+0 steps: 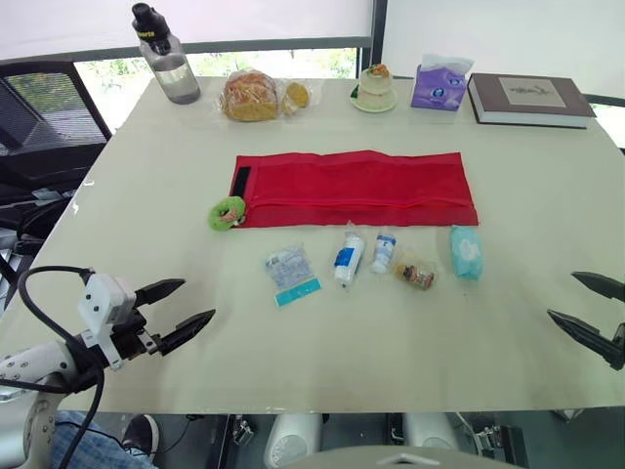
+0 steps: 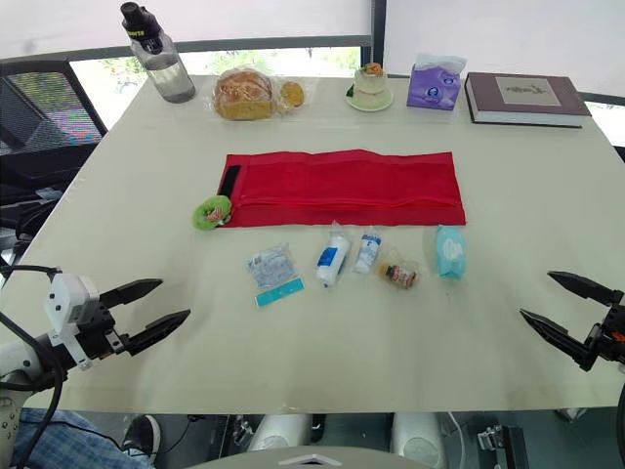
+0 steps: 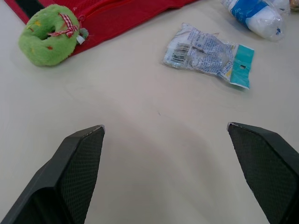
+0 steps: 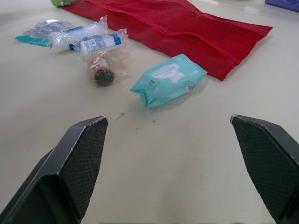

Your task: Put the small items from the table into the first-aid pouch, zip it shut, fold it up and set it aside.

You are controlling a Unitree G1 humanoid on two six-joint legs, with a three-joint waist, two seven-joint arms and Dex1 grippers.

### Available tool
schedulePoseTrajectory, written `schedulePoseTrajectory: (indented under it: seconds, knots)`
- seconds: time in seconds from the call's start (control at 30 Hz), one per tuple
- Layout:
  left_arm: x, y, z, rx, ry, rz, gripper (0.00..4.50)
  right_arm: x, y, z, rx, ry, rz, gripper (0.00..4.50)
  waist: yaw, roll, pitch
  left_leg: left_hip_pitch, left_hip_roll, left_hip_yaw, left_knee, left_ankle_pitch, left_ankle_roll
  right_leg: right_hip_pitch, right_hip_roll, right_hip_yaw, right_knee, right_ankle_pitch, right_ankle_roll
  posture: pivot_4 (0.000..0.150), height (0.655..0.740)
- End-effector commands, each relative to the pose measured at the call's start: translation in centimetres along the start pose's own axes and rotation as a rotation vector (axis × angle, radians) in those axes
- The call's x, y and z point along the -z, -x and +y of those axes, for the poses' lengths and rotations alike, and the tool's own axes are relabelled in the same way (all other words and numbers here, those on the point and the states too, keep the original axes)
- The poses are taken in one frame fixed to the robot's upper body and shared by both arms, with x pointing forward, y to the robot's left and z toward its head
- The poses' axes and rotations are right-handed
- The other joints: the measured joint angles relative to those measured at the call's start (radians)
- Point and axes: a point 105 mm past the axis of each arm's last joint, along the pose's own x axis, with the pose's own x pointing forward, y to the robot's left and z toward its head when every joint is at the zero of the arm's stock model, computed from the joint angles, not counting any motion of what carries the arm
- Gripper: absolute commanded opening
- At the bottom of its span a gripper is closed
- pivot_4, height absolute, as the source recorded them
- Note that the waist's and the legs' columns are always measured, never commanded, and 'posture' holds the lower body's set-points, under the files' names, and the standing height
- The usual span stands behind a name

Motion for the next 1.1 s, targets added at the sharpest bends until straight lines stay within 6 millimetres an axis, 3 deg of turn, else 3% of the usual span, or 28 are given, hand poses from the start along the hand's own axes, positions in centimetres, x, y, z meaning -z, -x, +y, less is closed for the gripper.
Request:
schedulePoseTrajectory:
  seconds: [0.03,0.73,0.87,1.1]
  knots:
    - [-0.8,-0.3,-0.5,0.021,-0.034,-0.031,4.49,-0.6,0.0,0.1,-0.010,0.023,-0.009,4.50,0.000,0.000,0.000,0.000,0.000,0.000,0.000,0.000,0.000,0.000,0.000,0.000,0.000,0.000,0.000,0.150,0.7400]
    - [-0.9,-0.5,-2.2,0.024,0.107,-0.056,4.49,-0.7,-1.8,0.1,-0.087,0.000,-0.045,4.50,0.000,0.000,0.000,0.003,0.003,0.005,0.005,0.000,0.000,-0.001,0.010,0.019,0.006,0.001,-0.005,0.150,0.7400]
    - [-1.6,-1.3,-3.5,0.045,0.253,-0.089,4.49,-2.1,-3.1,1.0,-0.133,0.012,-0.085,4.50,-0.001,0.000,0.000,0.003,0.003,0.005,0.005,0.000,0.000,-0.001,0.010,0.019,0.007,0.001,-0.005,0.150,0.7400]
    - [-2.6,-2.9,-2.7,0.020,0.451,-0.070,4.49,-6.0,-6.8,4.4,-0.277,-0.023,-0.166,4.50,0.000,0.000,0.000,0.004,0.009,0.004,0.007,0.000,0.000,-0.001,0.016,0.021,0.009,0.000,-0.002,0.150,0.7400]
